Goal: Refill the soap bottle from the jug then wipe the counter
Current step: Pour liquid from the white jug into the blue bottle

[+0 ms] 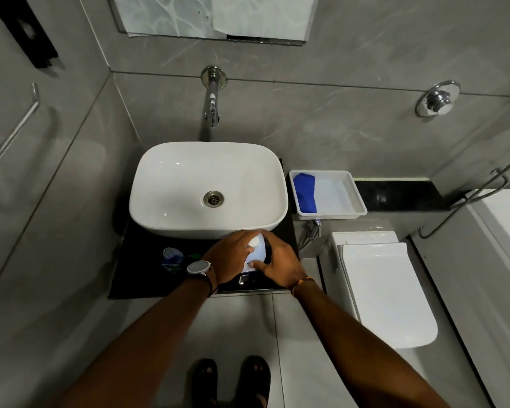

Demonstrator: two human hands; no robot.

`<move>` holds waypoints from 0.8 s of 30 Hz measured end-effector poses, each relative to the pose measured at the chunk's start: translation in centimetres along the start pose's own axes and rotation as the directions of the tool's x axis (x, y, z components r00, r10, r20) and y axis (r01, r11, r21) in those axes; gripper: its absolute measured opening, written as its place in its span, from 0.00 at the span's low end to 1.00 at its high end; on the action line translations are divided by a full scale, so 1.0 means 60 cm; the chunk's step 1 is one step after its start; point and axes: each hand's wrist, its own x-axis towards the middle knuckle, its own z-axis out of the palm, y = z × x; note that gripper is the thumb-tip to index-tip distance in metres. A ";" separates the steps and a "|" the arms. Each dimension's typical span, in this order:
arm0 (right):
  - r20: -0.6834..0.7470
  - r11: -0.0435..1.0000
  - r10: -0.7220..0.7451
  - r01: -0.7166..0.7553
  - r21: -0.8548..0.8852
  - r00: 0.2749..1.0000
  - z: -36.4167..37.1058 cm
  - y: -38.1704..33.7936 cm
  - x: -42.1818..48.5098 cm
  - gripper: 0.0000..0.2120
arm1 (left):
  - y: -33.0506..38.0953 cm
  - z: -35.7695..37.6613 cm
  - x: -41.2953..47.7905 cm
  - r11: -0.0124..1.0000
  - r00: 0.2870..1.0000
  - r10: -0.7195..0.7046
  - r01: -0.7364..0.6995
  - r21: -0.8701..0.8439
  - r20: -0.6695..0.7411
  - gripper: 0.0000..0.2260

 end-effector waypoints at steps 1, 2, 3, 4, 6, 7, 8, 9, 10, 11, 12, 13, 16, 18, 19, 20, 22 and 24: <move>0.003 1.000 0.003 -0.003 0.017 1.000 0.001 0.000 0.003 0.38 | -0.002 0.001 0.002 0.999 0.999 0.035 -0.034 0.026 -0.023 0.22; 0.007 1.000 0.012 -0.012 0.023 1.000 0.001 0.000 0.005 0.38 | -0.007 0.002 0.002 0.998 0.996 0.057 -0.056 0.027 -0.068 0.21; 0.011 1.000 0.021 -0.021 0.022 1.000 0.001 0.001 0.006 0.38 | -0.006 -0.002 0.002 0.999 0.995 0.026 -0.027 -0.017 -0.101 0.20; 0.015 1.000 0.024 -0.025 0.016 1.000 0.001 0.003 0.007 0.38 | 0.000 -0.011 0.000 0.998 0.994 -0.022 0.015 -0.062 -0.107 0.19; 0.016 1.000 0.018 -0.018 -0.001 1.000 0.002 0.006 0.007 0.39 | 0.002 -0.012 0.002 0.996 0.997 -0.045 0.039 -0.086 -0.069 0.18; 0.012 1.000 0.014 -0.014 -0.009 1.000 0.003 0.007 0.006 0.39 | 0.001 -0.009 0.004 0.995 0.996 -0.042 0.036 -0.090 -0.075 0.17; 0.008 1.000 0.011 -0.011 -0.014 1.000 0.003 0.008 0.005 0.38 | 0.001 -0.010 0.005 0.993 0.995 -0.054 0.045 -0.111 -0.085 0.18; 0.003 1.000 0.009 -0.009 -0.015 1.000 0.004 0.009 0.004 0.38 | 0.002 -0.013 0.005 0.988 0.990 -0.083 0.067 -0.136 -0.116 0.18; -0.001 1.000 0.010 -0.010 -0.018 1.000 0.003 0.010 0.003 0.38 | 0.003 -0.019 0.004 0.987 0.983 -0.110 0.090 -0.132 -0.147 0.18; -0.006 1.000 0.011 -0.011 -0.021 1.000 0.003 0.011 0.003 0.38 | 0.002 -0.022 0.002 0.989 0.974 -0.131 0.116 -0.089 -0.187 0.19; -0.010 1.000 0.013 -0.013 -0.025 1.000 0.003 0.011 0.003 0.38 | 0.001 -0.025 -0.001 0.991 0.963 -0.133 0.132 -0.021 -0.236 0.21; -0.012 1.000 0.014 -0.015 -0.027 1.000 0.002 0.010 0.003 0.38 | 0.002 -0.028 -0.003 0.989 0.954 -0.141 0.149 0.009 -0.264 0.23; -0.013 0.999 0.020 -0.020 -0.029 1.000 0.001 0.008 0.003 0.38 | 0.003 -0.031 -0.007 0.992 0.940 -0.127 0.112 -0.064 -0.318 0.18; -0.017 0.999 0.012 -0.012 -0.040 1.000 0.002 0.008 0.002 0.39 | 0.006 -0.030 -0.008 0.990 0.972 -0.083 0.056 -0.126 -0.219 0.21; -0.021 0.999 0.009 -0.010 -0.044 1.000 0.002 0.008 0.002 0.39 | 0.009 -0.029 -0.008 0.990 0.984 -0.063 0.040 -0.132 -0.168 0.23; -0.021 0.999 0.010 -0.010 -0.047 1.000 0.002 0.008 0.001 0.39 | 0.011 -0.028 -0.009 0.991 0.987 -0.056 0.037 -0.128 -0.149 0.23; -0.010 0.999 0.019 -0.020 -0.051 1.000 0.002 0.007 0.002 0.39 | 0.012 -0.028 -0.011 0.993 0.978 -0.081 0.063 -0.100 -0.191 0.19; -0.006 0.998 0.025 -0.026 -0.064 1.000 0.003 0.007 0.003 0.40 | 0.007 -0.031 -0.014 0.995 0.956 -0.095 0.087 -0.041 -0.278 0.12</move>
